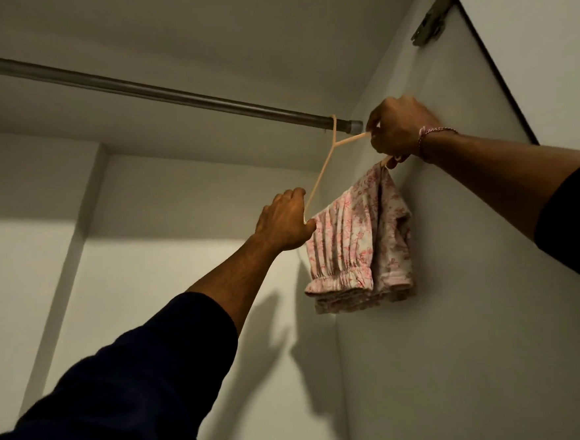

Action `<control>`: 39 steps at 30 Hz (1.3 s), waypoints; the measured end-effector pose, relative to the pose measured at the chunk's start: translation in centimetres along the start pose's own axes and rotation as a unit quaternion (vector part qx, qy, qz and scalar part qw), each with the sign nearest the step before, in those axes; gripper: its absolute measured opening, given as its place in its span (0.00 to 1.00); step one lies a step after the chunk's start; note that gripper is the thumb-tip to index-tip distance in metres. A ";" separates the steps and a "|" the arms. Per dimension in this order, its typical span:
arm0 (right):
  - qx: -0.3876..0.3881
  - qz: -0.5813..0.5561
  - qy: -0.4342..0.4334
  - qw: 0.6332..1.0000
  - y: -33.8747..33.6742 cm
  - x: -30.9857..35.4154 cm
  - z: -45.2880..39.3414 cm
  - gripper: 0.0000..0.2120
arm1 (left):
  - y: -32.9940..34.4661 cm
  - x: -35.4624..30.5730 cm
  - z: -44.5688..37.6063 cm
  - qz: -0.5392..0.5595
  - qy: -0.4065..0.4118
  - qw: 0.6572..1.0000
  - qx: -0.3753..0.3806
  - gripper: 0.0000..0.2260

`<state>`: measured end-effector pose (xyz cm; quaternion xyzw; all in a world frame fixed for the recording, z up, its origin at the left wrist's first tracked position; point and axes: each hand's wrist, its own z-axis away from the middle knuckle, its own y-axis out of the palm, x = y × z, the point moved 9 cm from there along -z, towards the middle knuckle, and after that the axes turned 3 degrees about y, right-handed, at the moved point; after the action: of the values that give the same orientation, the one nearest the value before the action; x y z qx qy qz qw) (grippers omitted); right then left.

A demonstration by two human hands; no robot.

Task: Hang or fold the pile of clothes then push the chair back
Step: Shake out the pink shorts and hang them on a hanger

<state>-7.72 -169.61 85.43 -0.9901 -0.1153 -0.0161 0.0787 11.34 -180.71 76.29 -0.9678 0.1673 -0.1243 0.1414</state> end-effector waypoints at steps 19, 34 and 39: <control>0.029 -0.011 0.030 0.999 -3.6 -1.5 11.2 0.28 | -4.3 -8.8 6.3 0.036 -0.005 0.999 0.012 0.26; 0.269 0.033 -0.111 0.956 -7.0 -1.2 33.1 0.30 | -6.4 -20.9 21.9 0.043 -0.015 0.986 0.162 0.29; 0.322 0.014 -0.092 0.942 -10.9 -2.6 40.0 0.25 | -8.2 -25.9 27.1 0.054 0.003 0.975 0.216 0.31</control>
<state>-12.22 -153.30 47.51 -0.9106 -0.1071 0.1143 0.3826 -2.19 -157.75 48.71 -0.9034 0.1893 -0.1525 0.3533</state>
